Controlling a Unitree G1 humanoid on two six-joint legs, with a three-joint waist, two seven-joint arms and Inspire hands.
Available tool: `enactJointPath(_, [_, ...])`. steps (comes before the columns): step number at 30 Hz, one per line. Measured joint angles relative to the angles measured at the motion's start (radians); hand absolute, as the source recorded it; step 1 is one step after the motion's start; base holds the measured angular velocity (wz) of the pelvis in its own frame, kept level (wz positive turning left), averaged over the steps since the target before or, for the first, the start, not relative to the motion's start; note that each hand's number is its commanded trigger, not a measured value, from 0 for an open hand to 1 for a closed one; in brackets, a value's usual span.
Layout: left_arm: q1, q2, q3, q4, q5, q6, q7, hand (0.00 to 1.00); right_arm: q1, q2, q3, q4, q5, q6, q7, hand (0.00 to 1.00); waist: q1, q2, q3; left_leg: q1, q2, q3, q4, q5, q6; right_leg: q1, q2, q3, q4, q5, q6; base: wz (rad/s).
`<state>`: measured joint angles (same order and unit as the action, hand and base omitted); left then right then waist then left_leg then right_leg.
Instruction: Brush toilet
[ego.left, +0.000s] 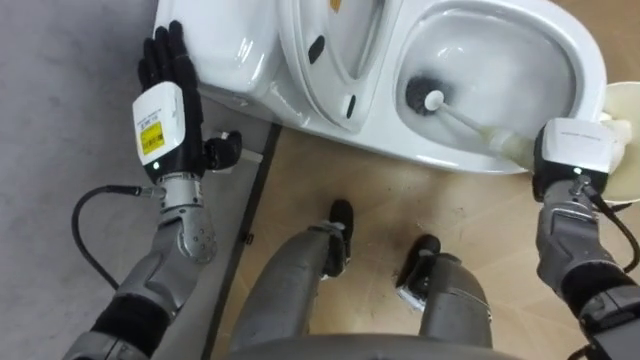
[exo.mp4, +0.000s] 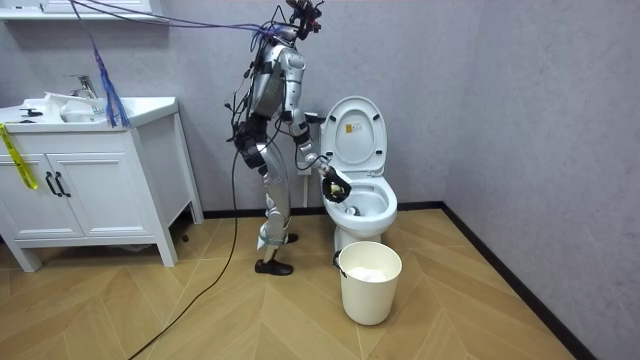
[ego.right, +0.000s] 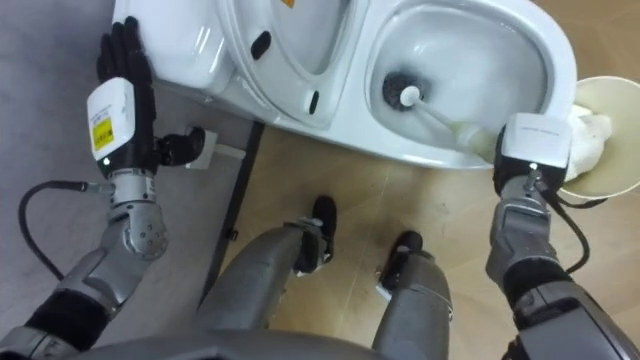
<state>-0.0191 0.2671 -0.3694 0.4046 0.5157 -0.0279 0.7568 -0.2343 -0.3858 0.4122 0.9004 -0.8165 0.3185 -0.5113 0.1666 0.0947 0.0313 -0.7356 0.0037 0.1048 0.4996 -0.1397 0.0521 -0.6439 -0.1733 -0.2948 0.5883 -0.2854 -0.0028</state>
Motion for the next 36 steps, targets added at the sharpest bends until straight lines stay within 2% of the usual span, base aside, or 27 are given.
enactJointPath(3, [-0.001,-0.001,-0.009,-0.001,-0.026,0.006,0.015,0.0,-0.006,-0.005,0.0,0.006,0.075,-0.002,-0.003,1.0,-0.002,-0.001,0.0005,0.002,0.005,0.005,0.002,0.0,0.0,-0.002,0.001,0.008,0.005,0.0,0.0,-0.05])
enactJointPath(6, [-0.004,0.006,-0.016,-0.008,-0.052,0.005,0.031,0.0,-0.044,-0.011,-0.002,0.05,0.204,-0.037,-0.014,1.0,-0.009,-0.021,0.0098,-0.008,0.0,0.018,0.011,0.0,0.0,-0.027,-0.016,0.02,0.037,-0.005,-0.003,-0.06])
enactJointPath(7, [-0.012,0.014,-0.026,-0.014,-0.068,0.005,0.04,0.0,-0.067,-0.012,-0.006,0.069,0.283,-0.056,-0.022,1.0,-0.009,-0.033,0.0159,-0.016,0.001,0.03,0.019,0.0,0.001,-0.041,-0.021,0.024,0.052,-0.008,-0.004,-0.08])
enactJointPath(10, [-0.02,0.036,-0.017,-0.032,-0.071,0.005,0.04,0.0,-0.136,-0.013,-0.057,0.092,0.469,-0.105,-0.031,1.0,-0.013,-0.069,0.0193,-0.034,-0.005,0.051,0.023,0.003,0.005,-0.092,-0.04,0.055,0.096,-0.018,-0.006,-0.07])
enactJointPath(11, [-0.024,0.037,-0.005,-0.036,-0.07,0.004,0.04,0.0,-0.166,-0.015,-0.089,0.105,0.536,-0.118,-0.033,1.0,-0.028,-0.078,0.0225,-0.042,-0.005,0.052,0.032,0.005,0.007,-0.099,-0.043,0.055,0.109,-0.02,-0.007,0.06])
enactJointPath(13, [-0.035,0.037,0.008,-0.033,-0.057,0.003,0.038,0.0,-0.182,-0.023,-0.125,0.117,0.586,-0.123,-0.033,1.0,-0.039,-0.089,0.025,-0.044,-0.006,0.053,0.049,0.005,0.008,-0.099,-0.048,0.055,0.126,-0.026,-0.007,0.1])
enactJointPath(14, [-0.036,0.038,0.021,-0.035,-0.039,0.002,0.036,0.0,-0.185,-0.024,-0.148,0.117,0.594,-0.128,-0.033,1.0,-0.047,-0.102,0.0266,-0.048,-0.002,0.054,0.056,0.005,0.008,-0.099,-0.048,0.05,0.127,-0.026,-0.008,0.03])
enactJointPath(17, [-0.038,0.039,0.043,-0.05,-0.01,0.004,0.035,0.0,-0.189,-0.034,-0.187,0.117,0.592,-0.153,-0.035,1.0,-0.069,-0.114,0.0278,-0.057,-0.002,0.055,0.056,0.01,0.018,-0.104,-0.052,0.042,0.13,-0.023,-0.005,0.08])
enactJointPath(19, [-0.048,0.038,0.042,-0.048,-0.01,0.006,0.034,0.0,-0.195,-0.039,-0.188,0.117,0.563,-0.153,-0.036,1.0,-0.071,-0.114,0.0276,-0.063,-0.004,0.055,0.053,0.013,0.021,-0.109,-0.054,0.043,0.132,-0.018,-0.001,0.02])
enactJointPath(22, [-0.061,0.031,0.042,-0.036,0.019,0.02,0.01,0.0,-0.197,-0.037,-0.183,0.115,0.455,-0.153,-0.035,1.0,-0.051,-0.112,0.0267,-0.062,-0.002,0.055,0.057,0.013,0.024,-0.109,-0.051,0.044,0.131,-0.008,-0.003,-0.06])
enactJointPath(24, [-0.069,0.024,0.042,-0.031,0.03,0.03,-0.006,0.0,-0.196,-0.036,-0.166,0.102,0.392,-0.153,-0.029,1.0,-0.042,-0.105,0.0262,-0.059,0.002,0.055,0.055,0.013,0.024,-0.104,-0.043,0.043,0.121,-0.001,-0.004,-0.08])
enactJointPath(25, [-0.069,0.017,0.042,-0.031,0.029,0.036,-0.014,0.0,-0.195,-0.033,-0.16,0.085,0.338,-0.151,-0.017,1.0,-0.034,-0.091,0.0257,-0.058,0.002,0.049,0.056,0.013,0.024,-0.097,-0.034,0.043,0.116,0.0,-0.002,0.0])
enactJointPath(26, [-0.067,0.01,0.04,-0.032,0.029,0.041,-0.028,0.0,-0.192,-0.022,-0.142,0.079,0.294,-0.142,0.001,1.0,-0.028,-0.076,0.0199,-0.054,0.005,0.046,0.053,0.013,0.024,-0.087,-0.029,0.04,0.102,0.005,-0.001,0.0])
enactJointPath(27, [-0.065,0.011,0.038,-0.031,0.029,0.043,-0.034,0.0,-0.189,-0.014,-0.138,0.077,0.274,-0.135,0.011,1.0,-0.025,-0.074,0.0185,-0.049,0.005,0.046,0.051,0.013,0.024,-0.084,-0.028,0.04,0.099,0.006,-0.001,0.0])
enactJointPath(29, [-0.058,0.01,0.033,-0.026,0.036,0.046,-0.047,0.0,-0.159,0.005,-0.127,0.06,0.154,-0.098,0.057,1.0,-0.021,-0.053,0.0141,-0.036,0.008,0.047,0.037,0.013,0.024,-0.063,-0.031,0.017,0.079,0.009,-0.004,0.0])
enactJointPath(32, [-0.053,0.007,0.03,-0.022,0.035,0.042,-0.047,0.0,-0.106,0.01,-0.098,0.004,0.04,-0.066,0.113,1.0,0.0,-0.045,0.0126,-0.032,0.017,0.055,0.031,0.012,0.022,-0.061,-0.02,0.02,0.063,0.014,-0.007,-0.09])
enactJointPath(36, [-0.041,0.014,0.032,-0.017,0.021,0.041,-0.042,0.0,-0.053,0.009,-0.083,-0.1,-0.022,-0.022,0.163,1.0,0.002,-0.031,0.0121,-0.016,0.035,0.047,0.011,0.016,0.01,-0.031,0.004,0.014,0.01,0.03,-0.016,-0.04])
